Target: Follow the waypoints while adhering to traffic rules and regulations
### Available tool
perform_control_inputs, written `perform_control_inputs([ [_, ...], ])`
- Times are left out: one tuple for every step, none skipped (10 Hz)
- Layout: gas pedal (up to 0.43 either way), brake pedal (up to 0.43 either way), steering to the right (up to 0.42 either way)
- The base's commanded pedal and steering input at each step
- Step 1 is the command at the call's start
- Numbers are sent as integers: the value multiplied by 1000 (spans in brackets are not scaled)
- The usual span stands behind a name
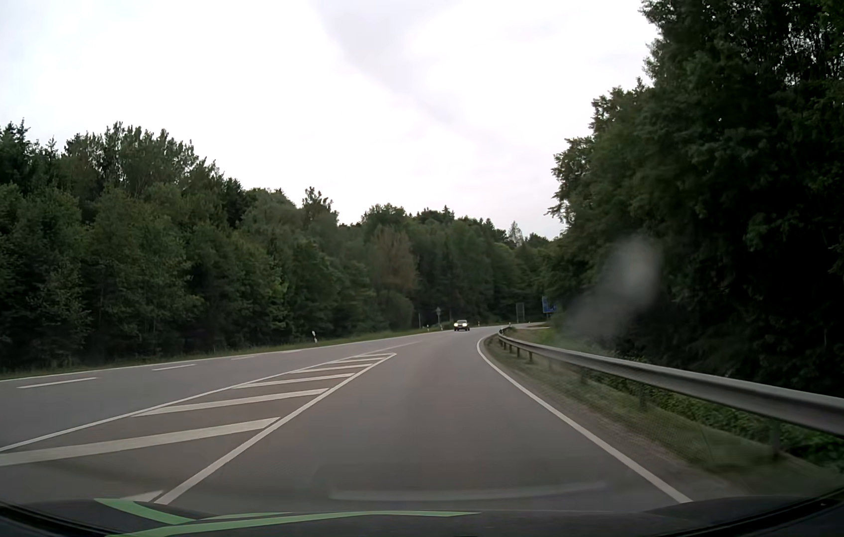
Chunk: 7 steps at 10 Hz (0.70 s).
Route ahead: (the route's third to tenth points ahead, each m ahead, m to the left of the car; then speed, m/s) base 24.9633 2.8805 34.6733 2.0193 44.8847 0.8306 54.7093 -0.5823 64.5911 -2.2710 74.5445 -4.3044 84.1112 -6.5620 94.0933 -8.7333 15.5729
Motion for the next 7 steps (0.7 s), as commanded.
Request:
perform_control_inputs([
  [177, 0, 7],
  [177, 0, 8],
  [177, 0, 8],
  [177, 0, 8],
  [177, 0, 9],
  [177, 0, 11],
  [177, 0, 11],
])
